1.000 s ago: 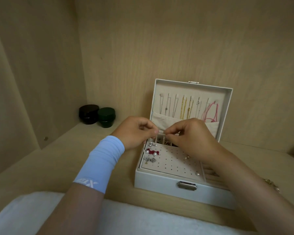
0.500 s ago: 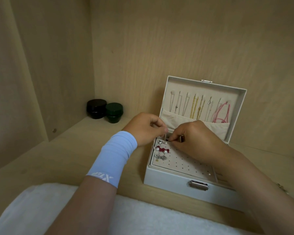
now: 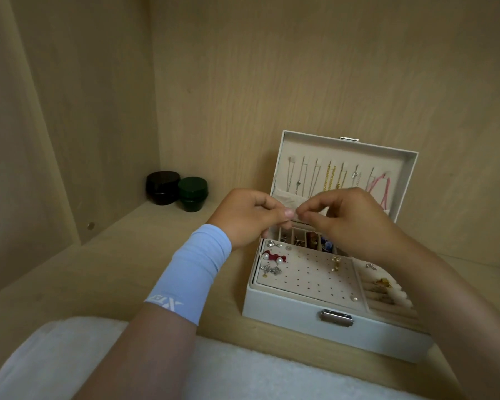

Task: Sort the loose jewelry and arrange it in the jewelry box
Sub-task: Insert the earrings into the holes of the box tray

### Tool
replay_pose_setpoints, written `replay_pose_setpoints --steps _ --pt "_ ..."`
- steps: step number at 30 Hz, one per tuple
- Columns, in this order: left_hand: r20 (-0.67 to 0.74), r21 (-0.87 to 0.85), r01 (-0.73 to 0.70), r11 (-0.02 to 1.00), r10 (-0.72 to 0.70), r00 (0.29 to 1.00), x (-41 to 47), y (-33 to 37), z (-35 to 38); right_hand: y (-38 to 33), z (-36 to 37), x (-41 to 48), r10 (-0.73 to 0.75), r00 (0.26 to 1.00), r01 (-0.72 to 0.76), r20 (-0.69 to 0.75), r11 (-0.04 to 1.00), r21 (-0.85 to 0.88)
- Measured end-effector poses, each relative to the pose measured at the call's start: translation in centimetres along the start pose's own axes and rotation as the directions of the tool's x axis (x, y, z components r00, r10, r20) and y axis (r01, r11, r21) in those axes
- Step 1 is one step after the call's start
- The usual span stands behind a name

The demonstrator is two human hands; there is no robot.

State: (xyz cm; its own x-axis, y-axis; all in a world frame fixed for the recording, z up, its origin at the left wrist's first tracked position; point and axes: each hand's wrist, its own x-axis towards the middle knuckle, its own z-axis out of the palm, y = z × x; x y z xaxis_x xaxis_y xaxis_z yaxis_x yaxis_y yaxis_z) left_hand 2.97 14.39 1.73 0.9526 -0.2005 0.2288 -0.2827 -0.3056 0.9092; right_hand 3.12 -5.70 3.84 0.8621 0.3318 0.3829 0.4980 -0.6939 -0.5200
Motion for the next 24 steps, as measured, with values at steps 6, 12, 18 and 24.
replay_pose_setpoints --steps 6,12,18,24 --pt "-0.027 -0.079 0.032 0.996 -0.034 0.999 -0.1 0.7 1.0 -1.0 0.4 -0.9 -0.046 0.996 0.062 -0.075 0.973 0.224" --pt "0.065 -0.082 0.083 0.993 -0.078 0.995 -0.4 1.0 1.3 -0.4 0.5 -0.9 -0.027 0.995 0.054 -0.095 0.954 0.295" --pt "0.075 -0.123 0.123 0.985 -0.115 0.991 -0.2 1.3 1.5 -0.1 0.0 -1.1 -0.027 0.999 0.033 -0.022 0.944 0.329" --pt "0.090 -0.119 0.105 0.987 -0.095 0.991 -0.4 1.7 1.6 -0.3 0.1 -1.0 0.032 0.998 -0.004 -0.050 0.879 0.476"
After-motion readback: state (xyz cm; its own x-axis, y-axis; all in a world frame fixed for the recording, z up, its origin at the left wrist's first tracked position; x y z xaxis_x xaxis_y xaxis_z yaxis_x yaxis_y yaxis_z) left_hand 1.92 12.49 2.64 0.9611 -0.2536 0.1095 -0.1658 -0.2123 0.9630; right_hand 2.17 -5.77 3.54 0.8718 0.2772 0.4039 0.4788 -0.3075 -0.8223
